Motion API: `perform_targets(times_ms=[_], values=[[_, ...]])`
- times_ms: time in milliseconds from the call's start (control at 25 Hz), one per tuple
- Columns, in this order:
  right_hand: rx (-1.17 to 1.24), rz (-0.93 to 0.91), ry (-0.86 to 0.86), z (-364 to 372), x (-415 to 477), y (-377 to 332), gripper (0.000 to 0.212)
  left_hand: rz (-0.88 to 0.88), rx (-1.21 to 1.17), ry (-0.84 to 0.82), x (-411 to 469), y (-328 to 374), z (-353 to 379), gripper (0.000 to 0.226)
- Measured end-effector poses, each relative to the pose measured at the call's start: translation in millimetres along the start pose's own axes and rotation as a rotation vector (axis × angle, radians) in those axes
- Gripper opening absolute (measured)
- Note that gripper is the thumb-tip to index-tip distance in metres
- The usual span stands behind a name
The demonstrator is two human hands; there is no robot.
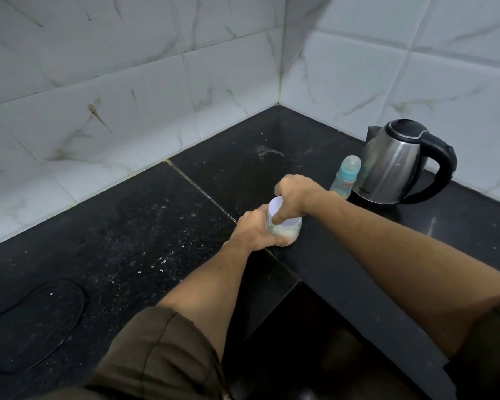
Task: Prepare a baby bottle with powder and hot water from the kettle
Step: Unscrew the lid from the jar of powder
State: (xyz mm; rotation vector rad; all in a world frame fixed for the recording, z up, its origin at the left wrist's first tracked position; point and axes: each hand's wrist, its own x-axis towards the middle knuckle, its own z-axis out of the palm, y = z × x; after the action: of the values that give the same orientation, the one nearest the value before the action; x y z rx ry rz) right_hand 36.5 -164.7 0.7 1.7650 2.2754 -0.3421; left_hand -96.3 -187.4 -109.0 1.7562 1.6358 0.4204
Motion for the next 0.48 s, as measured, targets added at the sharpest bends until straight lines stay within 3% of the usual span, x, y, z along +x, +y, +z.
perform_targets(times_ms=[120, 240, 360, 480], values=[[-0.041, -0.135, -0.085, -0.7, -0.9, 1.1, 0.089, 0.004, 0.009, -0.011, 1.9, 1.6, -3.2, 0.083], [0.047, -0.04, -0.063, 2.1, -1.1, 1.9, 0.097, 0.009, 0.032, -0.003, 3.9, -1.8, -2.1, 0.084], [0.057, 0.15, 0.02, -1.9, -4.8, 0.5, 0.076, 0.019, 0.027, 0.003, 5.3, -4.2, -0.3, 0.086], [0.013, 0.187, 0.055, -1.6, -10.0, -5.5, 0.059, 0.033, 0.039, -0.008, 7.1, -5.9, -1.3, 0.085]])
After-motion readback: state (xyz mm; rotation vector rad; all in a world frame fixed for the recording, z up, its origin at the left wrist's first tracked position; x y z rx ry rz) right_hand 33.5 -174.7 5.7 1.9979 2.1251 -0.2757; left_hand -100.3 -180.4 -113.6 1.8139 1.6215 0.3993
